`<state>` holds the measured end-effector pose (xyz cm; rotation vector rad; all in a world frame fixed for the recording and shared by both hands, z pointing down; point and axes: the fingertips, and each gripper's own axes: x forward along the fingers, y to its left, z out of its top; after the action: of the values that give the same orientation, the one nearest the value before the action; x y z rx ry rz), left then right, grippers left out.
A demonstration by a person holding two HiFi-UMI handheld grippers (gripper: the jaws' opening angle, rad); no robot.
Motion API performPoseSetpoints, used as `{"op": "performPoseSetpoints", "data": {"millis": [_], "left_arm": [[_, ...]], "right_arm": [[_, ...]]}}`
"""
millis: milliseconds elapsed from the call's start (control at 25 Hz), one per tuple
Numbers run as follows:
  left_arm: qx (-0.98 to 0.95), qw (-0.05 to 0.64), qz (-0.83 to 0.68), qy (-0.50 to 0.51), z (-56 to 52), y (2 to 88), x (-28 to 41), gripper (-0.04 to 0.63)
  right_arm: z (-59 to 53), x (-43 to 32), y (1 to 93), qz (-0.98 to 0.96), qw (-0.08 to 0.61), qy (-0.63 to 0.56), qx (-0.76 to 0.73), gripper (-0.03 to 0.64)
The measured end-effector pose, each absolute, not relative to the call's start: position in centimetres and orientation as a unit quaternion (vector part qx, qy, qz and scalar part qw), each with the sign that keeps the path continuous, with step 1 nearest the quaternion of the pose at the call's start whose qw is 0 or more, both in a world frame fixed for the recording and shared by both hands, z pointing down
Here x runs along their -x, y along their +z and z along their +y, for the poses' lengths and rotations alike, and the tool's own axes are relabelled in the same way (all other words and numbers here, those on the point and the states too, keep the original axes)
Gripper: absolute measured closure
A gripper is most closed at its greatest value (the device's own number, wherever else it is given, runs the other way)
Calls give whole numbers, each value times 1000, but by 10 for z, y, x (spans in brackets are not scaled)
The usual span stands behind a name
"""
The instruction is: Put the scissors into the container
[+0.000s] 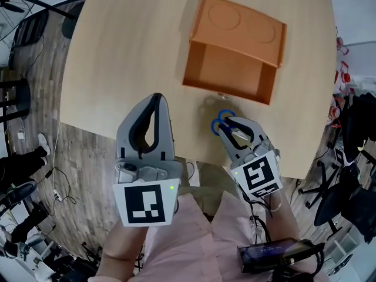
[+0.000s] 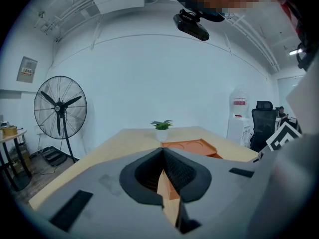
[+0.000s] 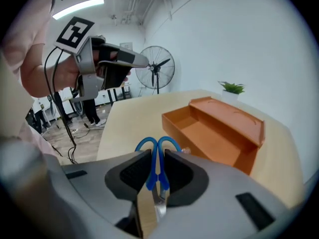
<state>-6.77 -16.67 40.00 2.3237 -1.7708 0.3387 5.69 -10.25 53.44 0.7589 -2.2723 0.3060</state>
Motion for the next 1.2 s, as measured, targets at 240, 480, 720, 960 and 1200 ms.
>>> {"op": "performPoseSetpoints", "data": {"millis": [240, 480, 720, 960, 1200], "left_arm": [[-800, 54, -592, 84, -162, 343, 58, 591], [-807, 1, -588, 47, -171, 278, 54, 591], [-804, -50, -593, 10, -175, 227, 64, 591], [-801, -69, -595, -2, -177, 209, 72, 591], [-804, -66, -592, 0, -185, 213, 70, 591]], "right_arm": [[-127, -53, 452, -903, 246, 79, -343, 532], [-156, -56, 363, -908, 171, 37, -380, 532], [-182, -50, 288, -907, 129, -37, -398, 532], [-194, -50, 263, -901, 119, -69, -410, 532], [-203, -54, 272, -898, 135, -69, -414, 532]]}}
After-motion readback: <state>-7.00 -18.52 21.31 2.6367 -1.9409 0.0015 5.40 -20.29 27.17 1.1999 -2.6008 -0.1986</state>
